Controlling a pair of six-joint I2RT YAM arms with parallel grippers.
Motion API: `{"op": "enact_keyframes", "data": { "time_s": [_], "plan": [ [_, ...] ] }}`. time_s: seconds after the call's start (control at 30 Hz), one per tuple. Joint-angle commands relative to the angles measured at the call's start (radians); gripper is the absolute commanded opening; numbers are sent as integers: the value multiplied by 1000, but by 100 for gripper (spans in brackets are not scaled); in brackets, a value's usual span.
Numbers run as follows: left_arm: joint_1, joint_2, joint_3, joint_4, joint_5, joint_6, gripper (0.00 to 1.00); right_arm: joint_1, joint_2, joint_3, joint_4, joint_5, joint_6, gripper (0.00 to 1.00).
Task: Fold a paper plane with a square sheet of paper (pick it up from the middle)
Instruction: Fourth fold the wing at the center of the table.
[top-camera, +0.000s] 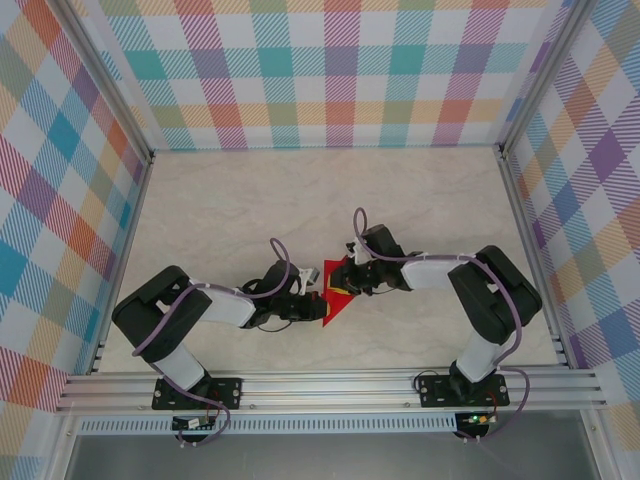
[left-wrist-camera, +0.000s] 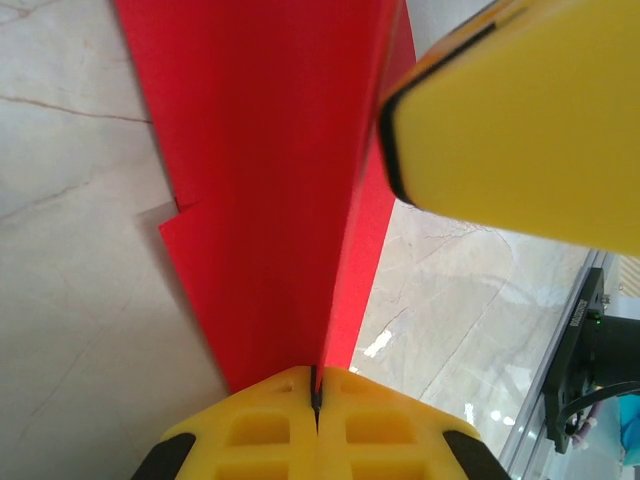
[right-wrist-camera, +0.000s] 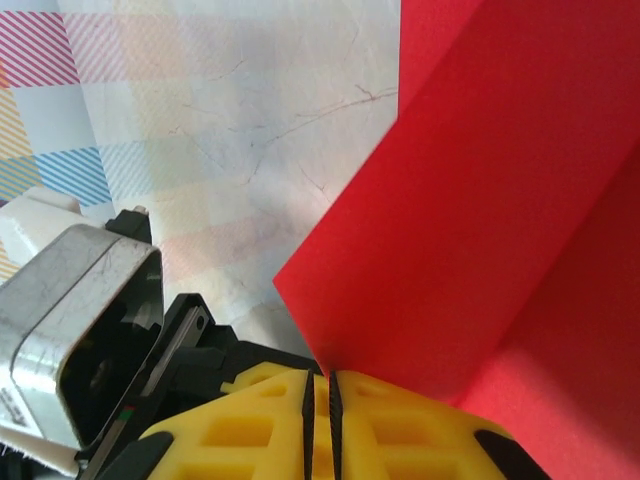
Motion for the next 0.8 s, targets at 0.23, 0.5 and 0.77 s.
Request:
{"op": "enact_keyframes", "data": {
  "time_s": [0.23,0.5,0.77],
  "plan": [
    [46,56,-26,107,95,-37,3,3,60,49,30,22,-5,14],
    [65,75,-27,100,100,-46,6,-4,116,70,45,11,-11,13],
    [65,39,-13,-31,37,-32,20,-9,153,71,61,3,-7,13]
  ]
}}
